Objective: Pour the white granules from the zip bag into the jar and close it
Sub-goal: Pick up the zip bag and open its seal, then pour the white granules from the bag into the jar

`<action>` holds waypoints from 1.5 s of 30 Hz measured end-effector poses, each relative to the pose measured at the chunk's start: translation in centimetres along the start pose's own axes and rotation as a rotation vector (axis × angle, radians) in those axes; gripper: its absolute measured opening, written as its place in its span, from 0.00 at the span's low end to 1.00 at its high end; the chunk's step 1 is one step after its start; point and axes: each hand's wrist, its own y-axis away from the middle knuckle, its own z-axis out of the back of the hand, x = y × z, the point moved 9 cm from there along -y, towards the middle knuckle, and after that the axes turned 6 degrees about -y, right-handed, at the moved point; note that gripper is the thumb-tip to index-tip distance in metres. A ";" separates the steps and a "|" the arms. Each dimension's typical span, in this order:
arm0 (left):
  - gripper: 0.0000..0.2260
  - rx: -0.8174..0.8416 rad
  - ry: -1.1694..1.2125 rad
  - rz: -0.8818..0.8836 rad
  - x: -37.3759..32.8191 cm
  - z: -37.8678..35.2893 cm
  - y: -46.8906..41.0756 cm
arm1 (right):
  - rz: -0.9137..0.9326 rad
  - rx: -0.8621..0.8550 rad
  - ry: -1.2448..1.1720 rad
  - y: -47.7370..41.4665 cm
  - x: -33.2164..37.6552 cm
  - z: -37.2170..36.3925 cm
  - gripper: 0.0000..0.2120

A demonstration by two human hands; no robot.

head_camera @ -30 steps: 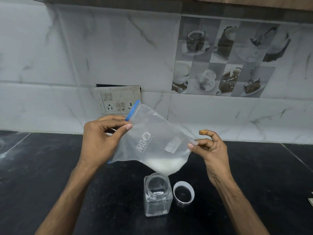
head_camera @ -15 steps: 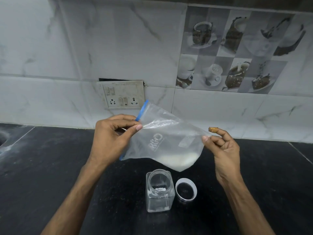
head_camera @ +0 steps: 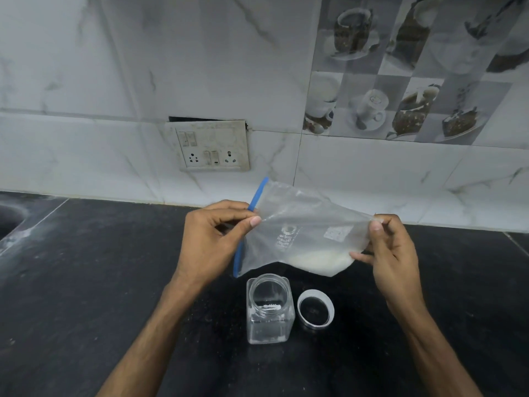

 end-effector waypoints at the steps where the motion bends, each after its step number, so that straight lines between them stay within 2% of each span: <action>1: 0.04 -0.003 0.020 0.013 0.3 -0.3 0.4 | 0.023 -0.001 0.036 0.2 0.3 0.3 0.09; 7: 0.05 0.020 0.068 0.069 2.1 -2.0 2.6 | 0.018 0.034 0.068 0.2 1.0 2.7 0.05; 11: 0.05 0.044 0.086 0.105 3.2 -3.1 4.0 | 0.065 0.031 0.113 0.5 2.1 3.5 0.10; 17: 0.06 0.128 0.133 0.164 5.3 -4.9 6.2 | 0.111 0.026 0.188 1.1 3.0 3.6 0.08; 20: 0.13 0.242 0.093 0.197 6.6 -6.3 7.5 | 0.148 0.043 0.231 1.5 3.6 3.0 0.10; 24: 0.23 0.301 -0.055 0.217 7.3 -6.7 8.1 | 0.190 0.073 0.237 1.4 4.7 2.7 0.12; 27: 0.18 0.393 -0.092 0.159 6.7 -7.2 8.2 | 0.196 0.079 0.244 1.2 5.1 2.6 0.12; 30: 0.10 0.378 -0.155 0.203 7.5 -7.2 8.3 | 0.180 0.086 0.227 1.0 5.2 2.6 0.10; 34: 0.18 0.363 -0.245 0.216 7.8 -7.1 8.2 | 0.164 0.083 0.186 0.5 5.1 2.7 0.09; 41: 0.12 0.375 -0.263 0.217 8.4 -6.9 8.3 | 0.182 0.086 0.191 0.6 5.2 2.0 0.12; 45: 0.12 0.283 -0.109 0.177 7.2 -5.9 7.9 | 0.184 0.112 0.208 0.6 5.4 1.5 0.12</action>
